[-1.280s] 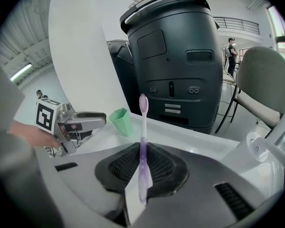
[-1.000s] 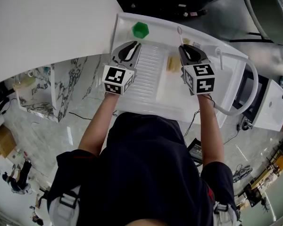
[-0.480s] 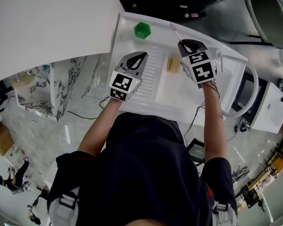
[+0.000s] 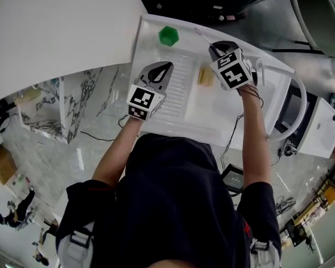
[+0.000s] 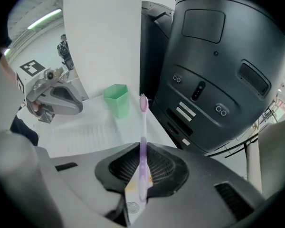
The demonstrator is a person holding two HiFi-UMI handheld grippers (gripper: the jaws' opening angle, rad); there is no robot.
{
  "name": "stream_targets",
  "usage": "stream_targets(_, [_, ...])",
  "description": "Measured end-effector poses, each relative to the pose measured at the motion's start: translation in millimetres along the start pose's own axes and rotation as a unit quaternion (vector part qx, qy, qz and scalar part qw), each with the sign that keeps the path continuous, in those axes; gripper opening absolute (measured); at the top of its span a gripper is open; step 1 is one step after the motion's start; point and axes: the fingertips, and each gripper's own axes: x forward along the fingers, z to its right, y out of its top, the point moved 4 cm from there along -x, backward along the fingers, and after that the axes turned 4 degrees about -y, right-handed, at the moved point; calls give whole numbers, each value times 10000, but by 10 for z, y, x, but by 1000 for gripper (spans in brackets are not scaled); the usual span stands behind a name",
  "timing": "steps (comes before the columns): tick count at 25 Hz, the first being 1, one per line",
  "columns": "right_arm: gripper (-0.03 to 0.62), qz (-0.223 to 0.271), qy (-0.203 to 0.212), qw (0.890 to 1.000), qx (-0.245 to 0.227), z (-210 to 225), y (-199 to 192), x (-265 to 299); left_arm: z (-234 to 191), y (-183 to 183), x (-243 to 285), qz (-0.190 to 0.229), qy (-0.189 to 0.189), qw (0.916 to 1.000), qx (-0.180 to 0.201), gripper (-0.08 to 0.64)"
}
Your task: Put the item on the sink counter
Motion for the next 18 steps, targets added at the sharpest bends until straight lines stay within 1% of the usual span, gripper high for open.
stream_targets(6, [63,-168,129,9984,-520,-51,34,105,10,32,17,30,-13,10000,-93,14])
stream_targets(12, [63,-419,250,9967,-646,-75,-34,257,18,33,35,12,-80,9999,-115,14])
stream_targets(18, [63,-605,349,9935,-895,-113,-94,365,5,-19,52,-59,-77,9998,-161,14])
